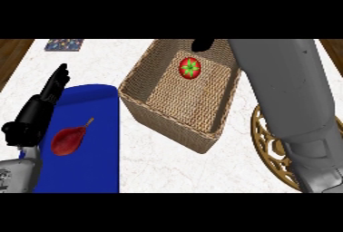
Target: Pick the tomato from the placemat and place it in the basket
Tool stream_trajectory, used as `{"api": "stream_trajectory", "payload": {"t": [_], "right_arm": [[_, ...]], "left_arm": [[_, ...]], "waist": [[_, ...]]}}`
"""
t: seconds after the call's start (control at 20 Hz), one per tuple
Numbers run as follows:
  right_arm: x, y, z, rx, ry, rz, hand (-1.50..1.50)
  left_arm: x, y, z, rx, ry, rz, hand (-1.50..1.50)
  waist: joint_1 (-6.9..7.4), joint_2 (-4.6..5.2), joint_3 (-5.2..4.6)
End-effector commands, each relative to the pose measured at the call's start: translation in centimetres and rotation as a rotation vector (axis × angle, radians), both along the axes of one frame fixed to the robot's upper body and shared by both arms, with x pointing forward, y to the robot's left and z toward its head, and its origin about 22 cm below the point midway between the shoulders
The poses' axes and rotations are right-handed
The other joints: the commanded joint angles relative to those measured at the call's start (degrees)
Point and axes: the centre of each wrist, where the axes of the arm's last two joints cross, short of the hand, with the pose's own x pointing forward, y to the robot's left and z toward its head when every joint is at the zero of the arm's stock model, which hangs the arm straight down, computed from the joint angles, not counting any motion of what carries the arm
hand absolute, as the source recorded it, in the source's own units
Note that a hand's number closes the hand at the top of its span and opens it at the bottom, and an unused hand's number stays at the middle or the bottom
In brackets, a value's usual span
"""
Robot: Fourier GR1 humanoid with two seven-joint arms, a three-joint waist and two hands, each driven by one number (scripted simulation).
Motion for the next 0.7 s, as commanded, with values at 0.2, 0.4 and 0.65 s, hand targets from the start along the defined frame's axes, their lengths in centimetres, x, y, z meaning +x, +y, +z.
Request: {"api": "stream_trajectory", "payload": {"t": [0.2,0.4,0.65], "right_arm": [[-0.1,0.7,1.5,0.234,-0.103,-0.054,-1.5],[0.0,-3.6,2.3,0.469,-0.22,-0.193,-1.5],[-0.6,-8.2,2.8,0.625,-0.364,-0.385,-1.5]], "left_arm": [[1.4,-0.8,1.0,0.002,-0.012,-0.014,0.0],[-0.3,-0.7,0.1,-0.002,0.0,-0.004,0.0],[0.2,-0.9,0.5,-0.005,0.001,0.01,0.0]], "waist": [[0.34,0.33,-0.01],[0.43,0.16,0.05],[-0.51,-0.01,0.07]]}}
